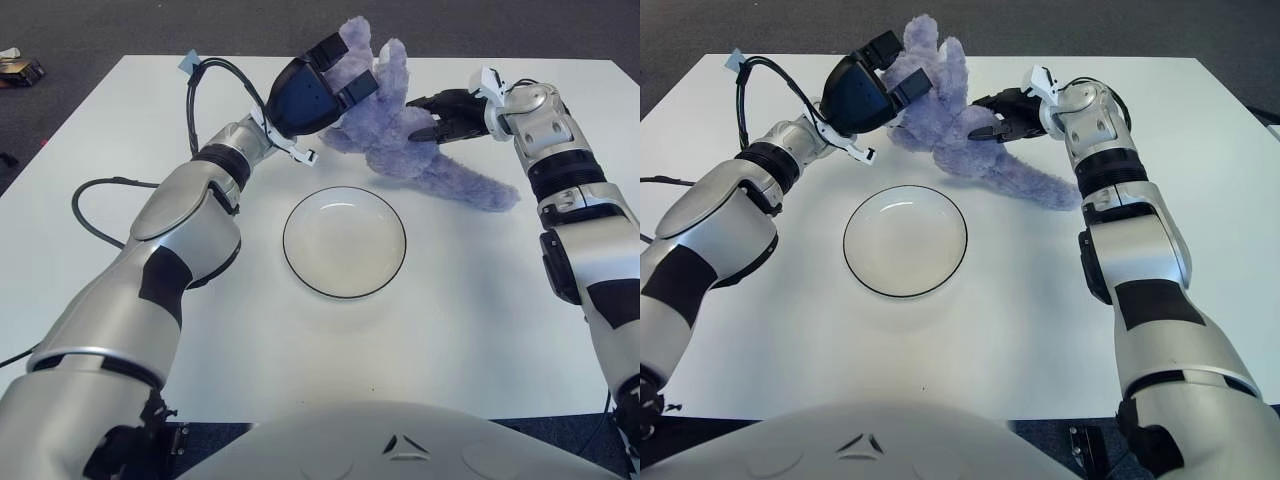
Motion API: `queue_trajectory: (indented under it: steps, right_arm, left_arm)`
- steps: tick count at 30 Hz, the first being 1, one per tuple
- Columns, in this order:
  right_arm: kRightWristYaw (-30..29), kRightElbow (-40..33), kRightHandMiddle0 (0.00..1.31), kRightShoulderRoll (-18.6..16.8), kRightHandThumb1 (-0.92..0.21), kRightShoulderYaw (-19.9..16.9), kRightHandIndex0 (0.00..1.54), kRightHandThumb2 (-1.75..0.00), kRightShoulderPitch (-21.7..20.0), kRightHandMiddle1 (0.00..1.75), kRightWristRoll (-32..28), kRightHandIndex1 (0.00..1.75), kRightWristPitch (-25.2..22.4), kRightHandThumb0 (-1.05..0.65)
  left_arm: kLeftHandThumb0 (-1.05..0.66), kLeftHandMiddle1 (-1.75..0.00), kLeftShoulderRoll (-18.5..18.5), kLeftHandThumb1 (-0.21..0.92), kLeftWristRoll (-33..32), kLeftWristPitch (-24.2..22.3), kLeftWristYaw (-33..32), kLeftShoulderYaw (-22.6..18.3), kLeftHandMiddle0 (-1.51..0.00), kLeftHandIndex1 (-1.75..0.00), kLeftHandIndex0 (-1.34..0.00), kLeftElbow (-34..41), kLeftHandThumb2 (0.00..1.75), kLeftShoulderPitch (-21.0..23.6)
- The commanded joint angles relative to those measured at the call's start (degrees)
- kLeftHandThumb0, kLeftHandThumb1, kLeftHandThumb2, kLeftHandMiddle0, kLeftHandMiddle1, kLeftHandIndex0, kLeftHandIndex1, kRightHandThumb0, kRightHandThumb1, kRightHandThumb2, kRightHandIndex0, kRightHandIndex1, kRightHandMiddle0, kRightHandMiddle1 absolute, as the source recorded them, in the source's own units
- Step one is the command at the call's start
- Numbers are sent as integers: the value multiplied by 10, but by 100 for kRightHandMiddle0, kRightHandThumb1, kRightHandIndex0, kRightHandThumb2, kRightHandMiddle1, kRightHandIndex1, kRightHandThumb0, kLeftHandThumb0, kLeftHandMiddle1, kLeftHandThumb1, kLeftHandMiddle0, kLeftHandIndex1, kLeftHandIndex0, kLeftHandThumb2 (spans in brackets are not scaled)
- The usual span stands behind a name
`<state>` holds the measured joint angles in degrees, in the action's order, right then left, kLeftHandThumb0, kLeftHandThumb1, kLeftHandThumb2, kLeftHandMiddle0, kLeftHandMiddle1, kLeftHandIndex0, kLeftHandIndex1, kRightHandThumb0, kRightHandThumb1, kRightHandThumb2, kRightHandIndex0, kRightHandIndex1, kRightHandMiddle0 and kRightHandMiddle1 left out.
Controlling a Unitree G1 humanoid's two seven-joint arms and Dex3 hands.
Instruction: Put the doll into the plate.
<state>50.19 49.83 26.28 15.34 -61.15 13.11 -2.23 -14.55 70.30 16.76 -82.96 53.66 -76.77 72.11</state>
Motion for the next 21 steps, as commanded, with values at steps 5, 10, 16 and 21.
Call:
queue_trajectory:
  steps: [5,10,16,21]
  right_arm:
    - [-40,-29,70,2,-89,2,86,-3,28,35,20,13,-39,-51]
    - [-54,-53,68,-4,-92,-8,64,-7,40,112,12,120,-100,-40]
    - [-62,-70,67,-2,-92,-1,56,-8,46,125,18,161,-122,-38]
    - [-71,-79,66,1,-92,8,57,-9,50,127,28,168,-122,-38]
  left_arm:
    - [5,-175,1,88,-17,-9,-13,-14,-74,-175,-69,4,0,34]
    - [5,-175,2,88,-19,-8,-13,-17,-75,-175,-69,5,0,40]
    - [5,-175,2,88,-17,-9,-19,-19,-75,-175,-70,5,0,45]
    - [5,-175,3,88,-15,-10,-23,-19,-75,-175,-70,4,0,47]
